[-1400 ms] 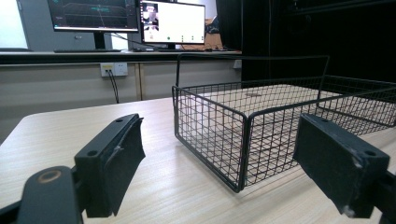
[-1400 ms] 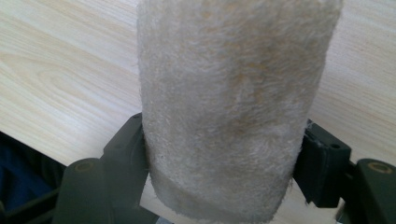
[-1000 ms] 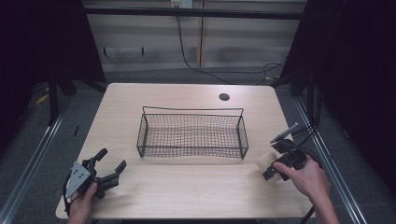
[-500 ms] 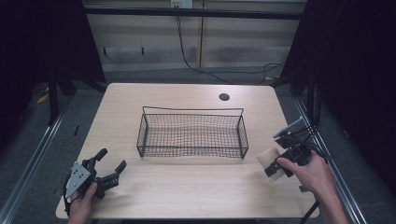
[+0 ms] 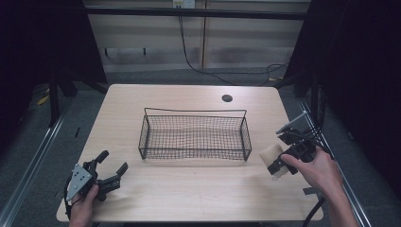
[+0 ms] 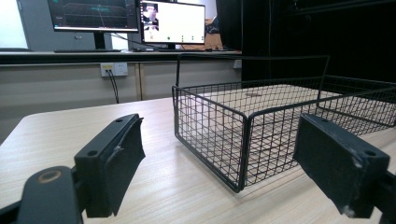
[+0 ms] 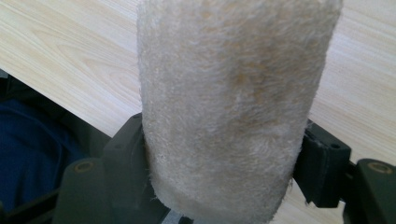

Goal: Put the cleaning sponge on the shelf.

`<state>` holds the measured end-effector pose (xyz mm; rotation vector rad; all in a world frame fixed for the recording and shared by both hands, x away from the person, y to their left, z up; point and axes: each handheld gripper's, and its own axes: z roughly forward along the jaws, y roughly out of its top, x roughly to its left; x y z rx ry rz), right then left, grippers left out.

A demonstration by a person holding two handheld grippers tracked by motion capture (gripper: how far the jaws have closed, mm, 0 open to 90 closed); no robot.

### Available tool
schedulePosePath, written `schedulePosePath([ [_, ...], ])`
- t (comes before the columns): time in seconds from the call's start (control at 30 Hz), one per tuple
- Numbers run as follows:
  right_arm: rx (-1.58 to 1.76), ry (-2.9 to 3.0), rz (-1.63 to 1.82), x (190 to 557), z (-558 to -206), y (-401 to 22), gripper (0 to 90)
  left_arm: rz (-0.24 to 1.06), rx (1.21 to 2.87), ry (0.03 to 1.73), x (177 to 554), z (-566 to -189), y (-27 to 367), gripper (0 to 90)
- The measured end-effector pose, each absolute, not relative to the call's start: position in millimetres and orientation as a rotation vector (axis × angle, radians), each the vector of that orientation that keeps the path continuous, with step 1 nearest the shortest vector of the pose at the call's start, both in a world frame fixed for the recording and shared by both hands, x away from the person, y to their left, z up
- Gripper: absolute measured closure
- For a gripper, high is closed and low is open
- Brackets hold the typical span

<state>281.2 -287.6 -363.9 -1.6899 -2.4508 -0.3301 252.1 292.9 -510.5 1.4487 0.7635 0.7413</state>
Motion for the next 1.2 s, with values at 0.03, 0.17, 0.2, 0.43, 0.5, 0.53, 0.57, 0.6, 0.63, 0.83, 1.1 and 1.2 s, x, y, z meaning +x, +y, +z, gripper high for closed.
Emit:
schedulePosePath([
  [0.03,-1.687,-2.455,-0.331,282,-363,-287,29.0,0.741,1.449,0.763,252,-510,293,15.6],
  [0.17,-1.668,-2.453,-0.337,288,-359,-284,29.0,0.741,1.449,0.763,252,-510,293,15.7],
  [0.2,-1.676,-2.445,-0.34,289,-357,-283,29.0,0.739,1.447,0.765,252,-511,293,15.7],
  [0.43,-1.658,-2.452,-0.364,299,-346,-272,29.0,0.741,1.449,0.763,252,-510,293,15.6],
  [0.5,-1.655,-2.456,-0.365,300,-345,-271,29.0,0.738,1.448,0.764,252,-511,293,15.6],
  [0.53,-1.652,-2.463,-0.366,302,-345,-268,29.0,0.737,1.447,0.765,252,-511,293,15.6],
  [0.57,-1.651,-2.461,-0.358,302,-344,-266,29.0,0.743,1.448,0.763,252,-510,293,15.6],
  [0.6,-1.648,-2.465,-0.359,303,-344,-265,29.0,0.739,1.447,0.764,252,-511,293,15.6],
  [0.63,-1.645,-2.466,-0.358,303,-343,-263,29.0,0.739,1.447,0.765,252,-511,293,15.7],
  [0.83,-1.632,-2.48,-0.351,310,-334,-253,29.0,0.739,1.447,0.765,252,-511,293,15.7],
  [1.1,-1.619,-2.485,-0.363,318,-325,-245,29.0,0.741,1.449,0.763,252,-510,293,15.7],
  [1.2,-1.612,-2.489,-0.359,321,-323,-243,29.0,0.738,1.446,0.765,252,-511,293,15.6],
])
